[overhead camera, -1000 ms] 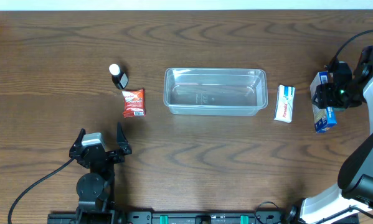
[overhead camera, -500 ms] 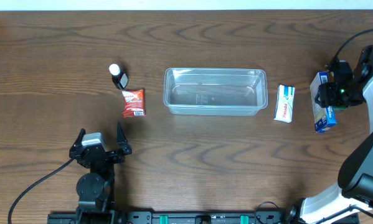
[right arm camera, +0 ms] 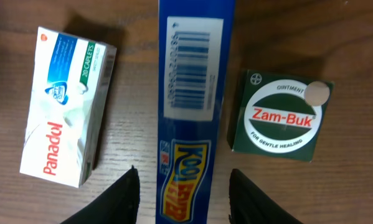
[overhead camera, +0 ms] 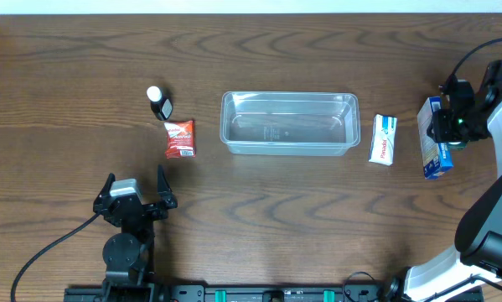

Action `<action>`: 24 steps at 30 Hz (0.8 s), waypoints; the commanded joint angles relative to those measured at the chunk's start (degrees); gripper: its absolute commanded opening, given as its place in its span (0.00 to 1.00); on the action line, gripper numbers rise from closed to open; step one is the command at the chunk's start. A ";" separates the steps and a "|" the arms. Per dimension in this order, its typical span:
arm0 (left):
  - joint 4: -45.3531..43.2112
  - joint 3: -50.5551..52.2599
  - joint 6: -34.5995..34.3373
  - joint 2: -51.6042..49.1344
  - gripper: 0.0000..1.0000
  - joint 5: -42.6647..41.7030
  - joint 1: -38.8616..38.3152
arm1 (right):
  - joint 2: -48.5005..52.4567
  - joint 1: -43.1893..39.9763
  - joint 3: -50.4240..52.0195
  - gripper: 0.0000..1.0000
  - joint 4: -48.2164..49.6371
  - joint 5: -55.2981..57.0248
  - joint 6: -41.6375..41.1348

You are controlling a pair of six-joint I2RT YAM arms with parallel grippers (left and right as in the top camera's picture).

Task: Pack container
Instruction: 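Move right gripper to the blue Kool Fever box and grasp it, then lift the blue box and carry it over the clear container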

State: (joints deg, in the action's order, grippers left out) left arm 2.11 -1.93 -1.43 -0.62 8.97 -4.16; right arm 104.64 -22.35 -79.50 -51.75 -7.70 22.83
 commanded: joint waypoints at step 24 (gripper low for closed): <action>1.01 1.70 0.57 0.39 0.98 0.04 0.24 | 0.59 -0.61 0.24 0.25 0.17 0.42 -5.66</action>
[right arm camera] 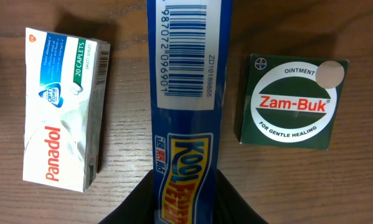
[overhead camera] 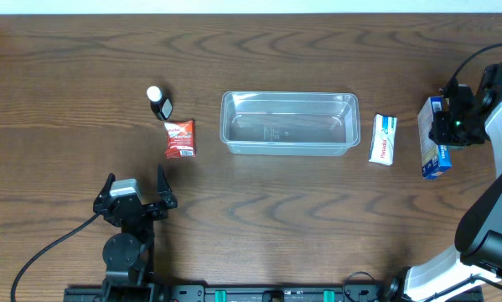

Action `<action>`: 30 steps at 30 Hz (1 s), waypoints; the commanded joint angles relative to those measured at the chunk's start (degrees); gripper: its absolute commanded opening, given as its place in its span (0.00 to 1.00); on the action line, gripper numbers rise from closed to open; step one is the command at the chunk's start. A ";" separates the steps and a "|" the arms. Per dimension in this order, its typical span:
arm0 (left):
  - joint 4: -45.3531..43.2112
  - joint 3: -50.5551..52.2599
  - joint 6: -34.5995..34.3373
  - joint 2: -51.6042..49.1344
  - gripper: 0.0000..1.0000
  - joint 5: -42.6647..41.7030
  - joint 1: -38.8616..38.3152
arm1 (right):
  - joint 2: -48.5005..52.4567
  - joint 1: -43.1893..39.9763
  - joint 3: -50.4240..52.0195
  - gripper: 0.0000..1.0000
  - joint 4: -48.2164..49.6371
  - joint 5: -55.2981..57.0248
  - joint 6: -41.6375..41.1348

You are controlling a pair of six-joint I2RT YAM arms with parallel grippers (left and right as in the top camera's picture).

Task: Pack container
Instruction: 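Lift the blue box and carry it over the clear container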

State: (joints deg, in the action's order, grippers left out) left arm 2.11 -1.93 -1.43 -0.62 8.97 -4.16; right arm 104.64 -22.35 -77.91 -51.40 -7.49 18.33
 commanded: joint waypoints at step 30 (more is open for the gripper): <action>1.01 1.70 0.57 0.39 0.98 0.04 0.24 | 0.59 14.29 -29.90 0.05 -15.78 -0.83 4.31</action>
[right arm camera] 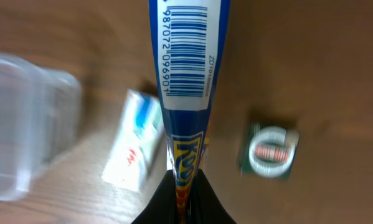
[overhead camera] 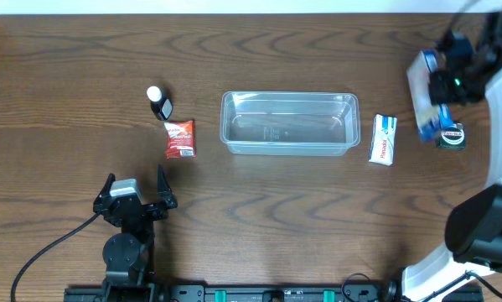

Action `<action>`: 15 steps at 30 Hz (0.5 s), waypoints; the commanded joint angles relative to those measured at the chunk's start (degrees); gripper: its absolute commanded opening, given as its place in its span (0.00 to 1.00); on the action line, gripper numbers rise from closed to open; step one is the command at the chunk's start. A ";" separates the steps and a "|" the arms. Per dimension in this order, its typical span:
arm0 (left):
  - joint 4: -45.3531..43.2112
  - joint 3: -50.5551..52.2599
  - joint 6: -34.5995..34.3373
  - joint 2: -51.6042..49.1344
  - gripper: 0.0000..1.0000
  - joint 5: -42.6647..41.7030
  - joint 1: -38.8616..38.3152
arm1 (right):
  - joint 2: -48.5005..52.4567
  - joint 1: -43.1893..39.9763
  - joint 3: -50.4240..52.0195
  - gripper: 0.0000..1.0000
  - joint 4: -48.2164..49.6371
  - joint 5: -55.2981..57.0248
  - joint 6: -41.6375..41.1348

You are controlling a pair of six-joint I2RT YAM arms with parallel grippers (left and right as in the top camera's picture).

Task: Pack container
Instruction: 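Lift the blue box and carry it over the clear container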

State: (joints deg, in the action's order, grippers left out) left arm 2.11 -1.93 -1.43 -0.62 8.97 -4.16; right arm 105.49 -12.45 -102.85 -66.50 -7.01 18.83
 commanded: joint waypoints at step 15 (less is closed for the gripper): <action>1.01 1.70 0.57 0.39 0.98 0.04 0.24 | -0.26 28.52 -12.46 0.07 -3.17 -1.60 25.51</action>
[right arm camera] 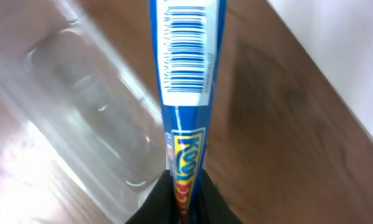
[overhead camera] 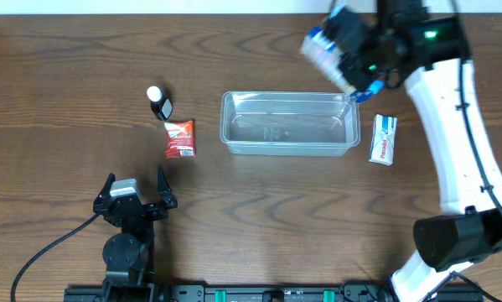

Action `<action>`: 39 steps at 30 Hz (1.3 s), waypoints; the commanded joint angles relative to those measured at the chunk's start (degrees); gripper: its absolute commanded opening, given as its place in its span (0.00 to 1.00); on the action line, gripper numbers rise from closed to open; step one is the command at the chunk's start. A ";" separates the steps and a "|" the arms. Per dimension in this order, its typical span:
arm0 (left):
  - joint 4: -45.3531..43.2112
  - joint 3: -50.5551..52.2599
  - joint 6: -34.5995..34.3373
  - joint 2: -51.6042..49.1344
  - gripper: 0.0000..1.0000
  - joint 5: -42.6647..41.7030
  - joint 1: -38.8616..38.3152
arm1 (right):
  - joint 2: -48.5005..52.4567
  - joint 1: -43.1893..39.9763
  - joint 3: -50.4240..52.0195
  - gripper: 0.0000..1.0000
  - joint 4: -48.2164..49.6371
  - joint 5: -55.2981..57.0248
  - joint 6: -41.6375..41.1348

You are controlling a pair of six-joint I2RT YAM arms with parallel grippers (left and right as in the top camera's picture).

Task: Pack container
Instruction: 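Lift the blue box and carry it over the clear container, then lower the blue box into the container and lay it down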

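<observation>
My right gripper (overhead camera: 361, 77) is shut on a long blue Kool Fever box (overhead camera: 330, 57), held in the air over the far right corner of the clear plastic container (overhead camera: 289, 148). In the right wrist view the blue box (right arm camera: 187, 68) runs up the middle between my black fingers (right arm camera: 154, 202), with the clear container (right arm camera: 80, 112) below at the left. A white Panadol box (overhead camera: 383, 138) lies right of the container. A red sachet (overhead camera: 180, 138) and a small black bottle with a white cap (overhead camera: 158, 102) lie left of it. My left gripper (overhead camera: 134, 195) rests open near the front edge.
The wooden table (overhead camera: 66, 67) runs to a pale far edge at the top. The right arm (overhead camera: 452, 126) reaches across the right side above the table. Cables trail from the left arm's base at the front left.
My right gripper has moved left with the blue box, from above the table's far right to over the container's far right corner. The green Zam-Buk box is now out of view.
My right gripper stood open around the blue box lying between the Panadol and Zam-Buk boxes. Then it was shut on the box. Later the box was lifted clear of the table, and now hangs over the container's corner. The left arm stayed still.
</observation>
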State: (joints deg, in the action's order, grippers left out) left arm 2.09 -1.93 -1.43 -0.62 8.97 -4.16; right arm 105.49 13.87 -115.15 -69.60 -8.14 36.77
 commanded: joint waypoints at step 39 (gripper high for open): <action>1.03 1.70 0.57 0.39 0.98 0.04 0.24 | -0.24 5.22 20.46 0.06 5.44 -5.84 20.76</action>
State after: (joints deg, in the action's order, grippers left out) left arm 2.09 -1.93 -1.43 -0.62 8.97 -4.16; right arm 105.51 18.65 -94.63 -64.10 -12.45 55.11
